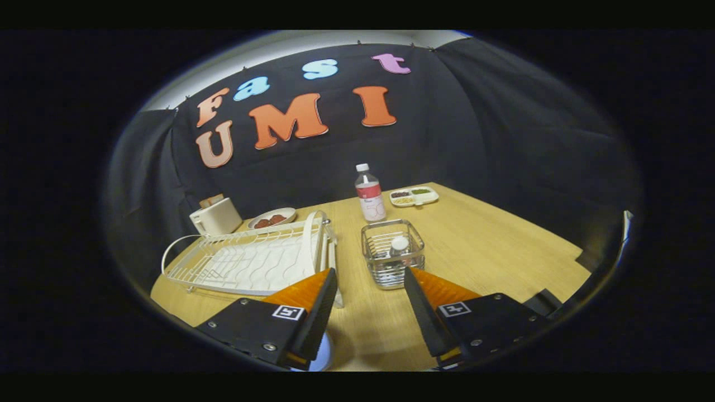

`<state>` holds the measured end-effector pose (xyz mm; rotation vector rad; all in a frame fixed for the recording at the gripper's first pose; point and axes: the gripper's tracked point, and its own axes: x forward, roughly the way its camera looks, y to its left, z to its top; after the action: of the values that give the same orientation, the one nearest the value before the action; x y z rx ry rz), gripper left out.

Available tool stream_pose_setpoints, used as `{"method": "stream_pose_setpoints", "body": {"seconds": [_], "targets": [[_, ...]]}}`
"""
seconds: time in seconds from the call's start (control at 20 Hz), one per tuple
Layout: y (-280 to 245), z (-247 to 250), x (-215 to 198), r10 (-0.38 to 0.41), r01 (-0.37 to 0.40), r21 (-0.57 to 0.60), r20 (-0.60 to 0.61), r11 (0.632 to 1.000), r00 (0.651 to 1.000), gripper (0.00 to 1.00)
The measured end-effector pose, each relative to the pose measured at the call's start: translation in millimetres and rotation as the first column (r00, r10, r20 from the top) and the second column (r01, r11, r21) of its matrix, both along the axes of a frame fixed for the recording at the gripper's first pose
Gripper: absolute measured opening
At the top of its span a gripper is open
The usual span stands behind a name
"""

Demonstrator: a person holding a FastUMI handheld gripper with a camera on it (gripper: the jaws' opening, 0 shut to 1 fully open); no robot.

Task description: Take the plate from the dish rack, then take the spoon from the basket and place it into the plate.

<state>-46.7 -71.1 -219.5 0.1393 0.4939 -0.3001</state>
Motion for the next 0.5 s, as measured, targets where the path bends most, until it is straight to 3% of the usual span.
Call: {"method": "stream_pose_setpoints", "body": {"seconds": [0.4,0.5], "targets": [[-17,0,23,-0.038,0.043,-0.091,0.055,0.995,0.998,0.56],[-20,-3,26,-0.047,0.052,-0.1,0.054,0.994,0.997,0.46]]}}
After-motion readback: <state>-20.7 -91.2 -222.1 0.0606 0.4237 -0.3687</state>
